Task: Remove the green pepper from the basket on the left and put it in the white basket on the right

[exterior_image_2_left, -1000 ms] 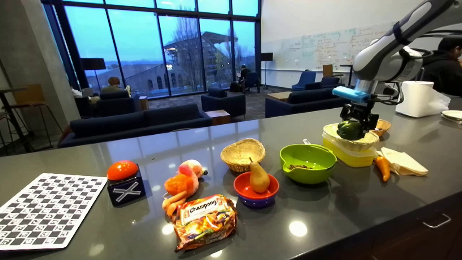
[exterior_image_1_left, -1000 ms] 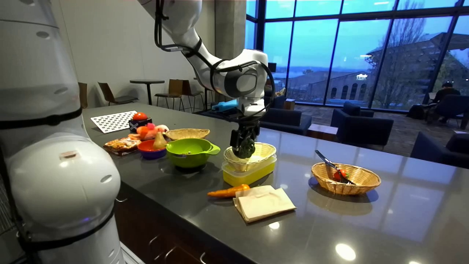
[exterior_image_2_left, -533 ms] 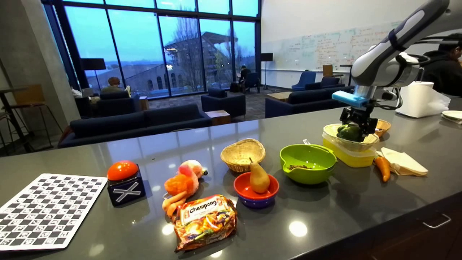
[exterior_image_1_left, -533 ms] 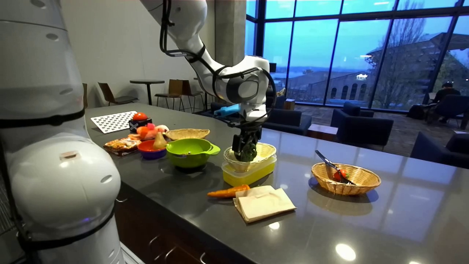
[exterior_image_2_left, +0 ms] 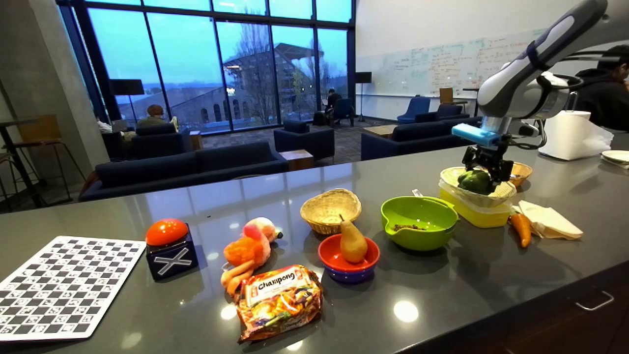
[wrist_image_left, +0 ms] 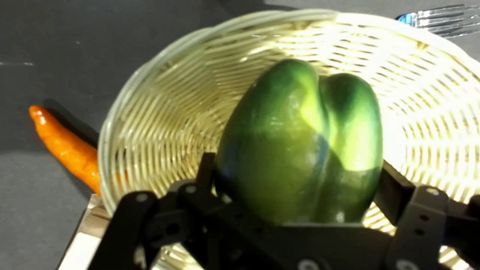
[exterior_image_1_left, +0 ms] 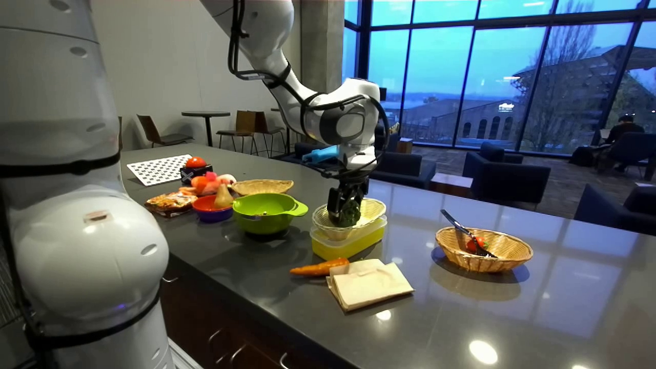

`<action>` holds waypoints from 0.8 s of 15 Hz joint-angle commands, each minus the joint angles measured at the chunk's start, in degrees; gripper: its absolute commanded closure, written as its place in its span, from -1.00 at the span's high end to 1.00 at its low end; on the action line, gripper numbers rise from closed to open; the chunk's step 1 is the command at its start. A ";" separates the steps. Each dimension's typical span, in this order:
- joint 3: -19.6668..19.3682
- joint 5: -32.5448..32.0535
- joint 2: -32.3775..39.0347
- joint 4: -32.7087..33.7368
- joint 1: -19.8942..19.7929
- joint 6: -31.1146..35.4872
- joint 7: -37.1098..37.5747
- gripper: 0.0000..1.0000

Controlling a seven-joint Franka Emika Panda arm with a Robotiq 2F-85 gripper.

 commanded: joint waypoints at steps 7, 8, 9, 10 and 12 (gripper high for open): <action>0.59 -6.20 -3.95 1.81 1.77 -4.48 5.36 1.00; 1.03 -6.94 -5.16 1.76 2.14 -6.03 6.21 1.00; 1.44 -7.19 -6.06 1.90 2.49 -7.28 6.47 1.00; 1.99 -7.29 -7.46 1.68 2.92 -8.76 6.80 1.00; 3.35 -7.65 -9.92 1.63 3.71 -11.51 7.41 1.00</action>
